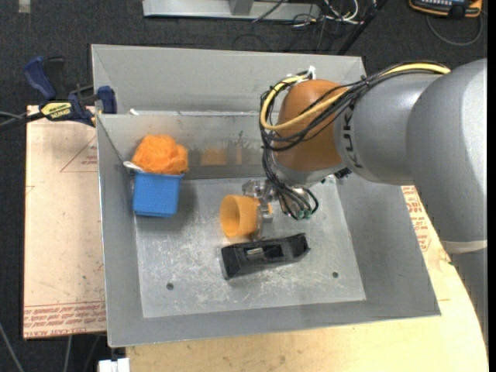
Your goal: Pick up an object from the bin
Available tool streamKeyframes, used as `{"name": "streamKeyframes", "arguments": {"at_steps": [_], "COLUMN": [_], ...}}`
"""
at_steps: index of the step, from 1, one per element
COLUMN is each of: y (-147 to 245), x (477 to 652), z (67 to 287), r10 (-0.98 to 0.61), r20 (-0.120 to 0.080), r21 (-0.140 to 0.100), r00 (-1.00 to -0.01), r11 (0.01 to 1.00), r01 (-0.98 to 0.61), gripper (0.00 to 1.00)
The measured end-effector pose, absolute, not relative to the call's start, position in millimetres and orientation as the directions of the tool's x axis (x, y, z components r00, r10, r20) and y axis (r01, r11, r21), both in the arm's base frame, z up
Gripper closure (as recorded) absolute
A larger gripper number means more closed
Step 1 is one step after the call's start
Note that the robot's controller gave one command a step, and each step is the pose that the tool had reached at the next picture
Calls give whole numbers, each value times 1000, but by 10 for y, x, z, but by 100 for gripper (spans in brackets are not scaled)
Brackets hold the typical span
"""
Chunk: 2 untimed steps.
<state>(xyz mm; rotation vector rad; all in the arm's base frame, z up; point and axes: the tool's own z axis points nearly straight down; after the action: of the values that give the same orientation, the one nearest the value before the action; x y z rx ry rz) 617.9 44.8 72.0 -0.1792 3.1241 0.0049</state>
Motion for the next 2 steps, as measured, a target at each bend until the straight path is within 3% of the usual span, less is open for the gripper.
{"name": "streamKeyframes", "arguments": {"at_steps": [2], "y": [449], "x": [6150], "z": [846], "r10": [-115], "r20": [-3], "r21": [3], "r00": [-993], "r11": [993], "r01": [-115], "gripper": [100]}}
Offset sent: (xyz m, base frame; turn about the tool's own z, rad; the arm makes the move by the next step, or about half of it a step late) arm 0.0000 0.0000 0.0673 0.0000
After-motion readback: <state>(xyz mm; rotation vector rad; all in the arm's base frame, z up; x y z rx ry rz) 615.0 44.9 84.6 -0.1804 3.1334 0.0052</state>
